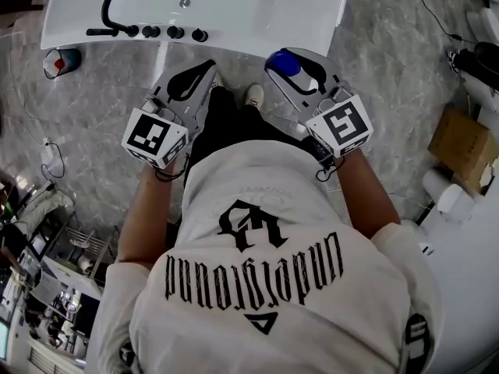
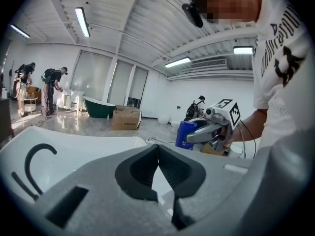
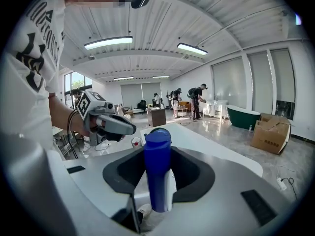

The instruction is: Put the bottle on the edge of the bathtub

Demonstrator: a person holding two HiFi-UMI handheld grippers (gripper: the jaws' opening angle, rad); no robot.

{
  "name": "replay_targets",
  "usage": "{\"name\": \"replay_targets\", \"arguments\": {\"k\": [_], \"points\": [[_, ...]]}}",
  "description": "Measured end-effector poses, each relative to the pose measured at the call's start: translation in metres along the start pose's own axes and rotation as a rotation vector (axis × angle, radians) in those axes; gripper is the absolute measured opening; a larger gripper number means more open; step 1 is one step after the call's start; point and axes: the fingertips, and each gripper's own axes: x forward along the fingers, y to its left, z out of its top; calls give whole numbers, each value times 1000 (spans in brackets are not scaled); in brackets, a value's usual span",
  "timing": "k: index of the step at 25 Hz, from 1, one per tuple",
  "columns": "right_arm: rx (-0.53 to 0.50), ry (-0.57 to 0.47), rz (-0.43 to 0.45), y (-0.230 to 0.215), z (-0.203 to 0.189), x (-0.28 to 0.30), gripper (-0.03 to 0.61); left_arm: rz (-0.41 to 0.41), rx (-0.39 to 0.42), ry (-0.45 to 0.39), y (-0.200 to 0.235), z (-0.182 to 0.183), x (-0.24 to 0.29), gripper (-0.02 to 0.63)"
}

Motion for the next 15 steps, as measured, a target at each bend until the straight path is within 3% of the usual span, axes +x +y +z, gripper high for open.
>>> {"name": "replay_targets", "arguments": {"k": [15], "points": [[25,148,-11,-19,-71,58,158,-94,-47,86,29,-54,45,15]]}}
